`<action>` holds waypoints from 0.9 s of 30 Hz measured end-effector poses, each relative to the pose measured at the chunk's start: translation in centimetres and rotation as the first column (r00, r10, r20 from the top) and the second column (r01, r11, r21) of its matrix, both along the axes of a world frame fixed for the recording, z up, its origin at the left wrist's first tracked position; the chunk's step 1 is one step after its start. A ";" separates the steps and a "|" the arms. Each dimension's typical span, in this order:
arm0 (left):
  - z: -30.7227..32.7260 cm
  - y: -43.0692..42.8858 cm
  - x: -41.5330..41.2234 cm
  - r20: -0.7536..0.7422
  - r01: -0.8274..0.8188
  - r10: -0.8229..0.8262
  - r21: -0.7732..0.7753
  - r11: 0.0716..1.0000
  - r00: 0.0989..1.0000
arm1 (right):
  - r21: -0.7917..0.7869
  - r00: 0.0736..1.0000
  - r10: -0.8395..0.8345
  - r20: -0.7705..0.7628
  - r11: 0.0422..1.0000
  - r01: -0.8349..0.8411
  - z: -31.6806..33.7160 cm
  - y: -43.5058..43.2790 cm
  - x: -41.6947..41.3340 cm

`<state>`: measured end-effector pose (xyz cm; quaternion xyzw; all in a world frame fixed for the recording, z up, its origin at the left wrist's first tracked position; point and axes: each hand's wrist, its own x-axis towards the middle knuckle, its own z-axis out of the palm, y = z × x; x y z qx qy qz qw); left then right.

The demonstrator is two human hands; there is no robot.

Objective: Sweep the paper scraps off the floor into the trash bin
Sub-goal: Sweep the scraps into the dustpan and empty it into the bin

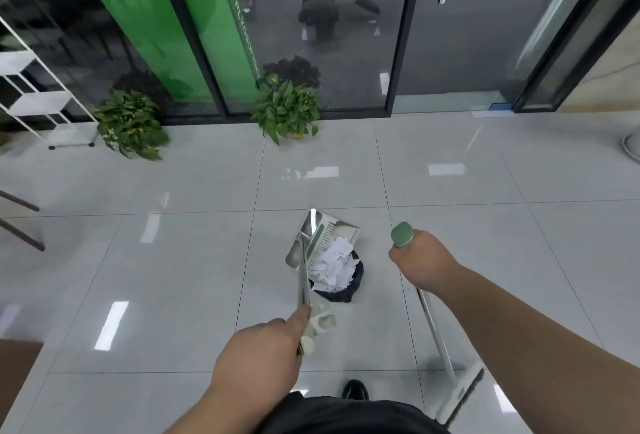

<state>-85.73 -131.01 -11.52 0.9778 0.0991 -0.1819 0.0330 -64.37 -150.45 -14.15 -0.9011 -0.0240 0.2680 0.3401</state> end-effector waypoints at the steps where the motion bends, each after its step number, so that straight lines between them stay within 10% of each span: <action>1: -0.1 0.2 0.0 0.029 -0.002 0.002 0.010 1.000 1.000 | 0.013 1.000 -0.011 -0.008 1.000 0.011 -0.2 -0.1 0.0; 27: 1.2 5.3 -7.6 0.233 0.218 -0.242 0.126 0.968 0.942 | -0.034 0.981 -0.167 0.096 0.985 0.171 -0.3 -2.4 -10.4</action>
